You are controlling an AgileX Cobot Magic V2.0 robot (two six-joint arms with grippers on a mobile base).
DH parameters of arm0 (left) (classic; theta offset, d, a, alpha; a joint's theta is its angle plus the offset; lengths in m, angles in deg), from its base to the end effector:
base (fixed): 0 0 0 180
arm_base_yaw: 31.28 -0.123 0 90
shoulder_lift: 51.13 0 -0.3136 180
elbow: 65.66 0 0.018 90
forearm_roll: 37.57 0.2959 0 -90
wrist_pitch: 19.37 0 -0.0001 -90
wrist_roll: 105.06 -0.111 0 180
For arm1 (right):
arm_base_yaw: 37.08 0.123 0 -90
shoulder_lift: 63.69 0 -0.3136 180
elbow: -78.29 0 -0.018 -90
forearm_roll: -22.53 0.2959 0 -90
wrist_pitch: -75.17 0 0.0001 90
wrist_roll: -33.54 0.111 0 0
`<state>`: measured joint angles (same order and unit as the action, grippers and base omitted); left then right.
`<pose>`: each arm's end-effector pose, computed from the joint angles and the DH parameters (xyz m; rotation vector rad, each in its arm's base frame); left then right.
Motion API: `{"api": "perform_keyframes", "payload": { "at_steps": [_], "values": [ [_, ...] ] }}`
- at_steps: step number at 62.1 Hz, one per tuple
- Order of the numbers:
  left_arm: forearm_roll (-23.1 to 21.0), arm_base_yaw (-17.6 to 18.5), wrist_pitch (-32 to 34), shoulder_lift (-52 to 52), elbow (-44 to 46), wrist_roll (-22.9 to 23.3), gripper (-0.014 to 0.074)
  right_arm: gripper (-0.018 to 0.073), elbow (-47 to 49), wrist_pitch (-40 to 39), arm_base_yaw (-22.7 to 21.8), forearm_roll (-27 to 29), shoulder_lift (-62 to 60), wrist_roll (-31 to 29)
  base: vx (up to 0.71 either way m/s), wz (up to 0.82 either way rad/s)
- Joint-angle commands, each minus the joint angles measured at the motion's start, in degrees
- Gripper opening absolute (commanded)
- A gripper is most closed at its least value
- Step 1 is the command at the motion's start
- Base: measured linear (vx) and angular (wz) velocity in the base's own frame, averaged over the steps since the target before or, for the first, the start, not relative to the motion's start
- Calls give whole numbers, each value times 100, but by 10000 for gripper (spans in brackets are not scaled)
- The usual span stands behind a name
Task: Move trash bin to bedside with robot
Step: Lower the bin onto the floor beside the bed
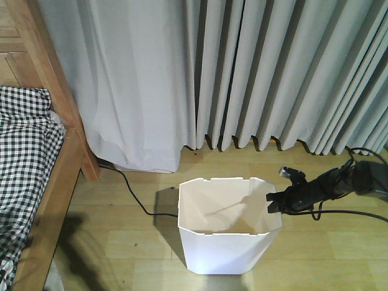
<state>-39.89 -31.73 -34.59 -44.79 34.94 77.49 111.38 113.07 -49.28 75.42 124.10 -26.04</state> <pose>0.0910 -0.0005 0.1764 -0.0728 1.7608 -0.0644 0.4549 -0.0426 -0.2761 -0.0310 2.9331 0.7479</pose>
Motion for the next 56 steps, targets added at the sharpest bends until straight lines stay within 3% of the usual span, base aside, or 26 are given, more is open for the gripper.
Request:
{"api": "perform_keyframes", "payload": {
  "at_steps": [1, 23, 56],
  "values": [
    [-25, -1, 384, -81, -107, 32, -6, 20, 323, 855, -17, 416, -274, 28, 0, 0],
    [-25, -1, 384, -81, -107, 32, -6, 33, 920, 860, 2, 447, 323, 16, 0, 0],
    [-25, -1, 384, -81, -107, 32, -6, 111, 920, 756, 160, 263, 339, 60, 0, 0]
  ]
}}
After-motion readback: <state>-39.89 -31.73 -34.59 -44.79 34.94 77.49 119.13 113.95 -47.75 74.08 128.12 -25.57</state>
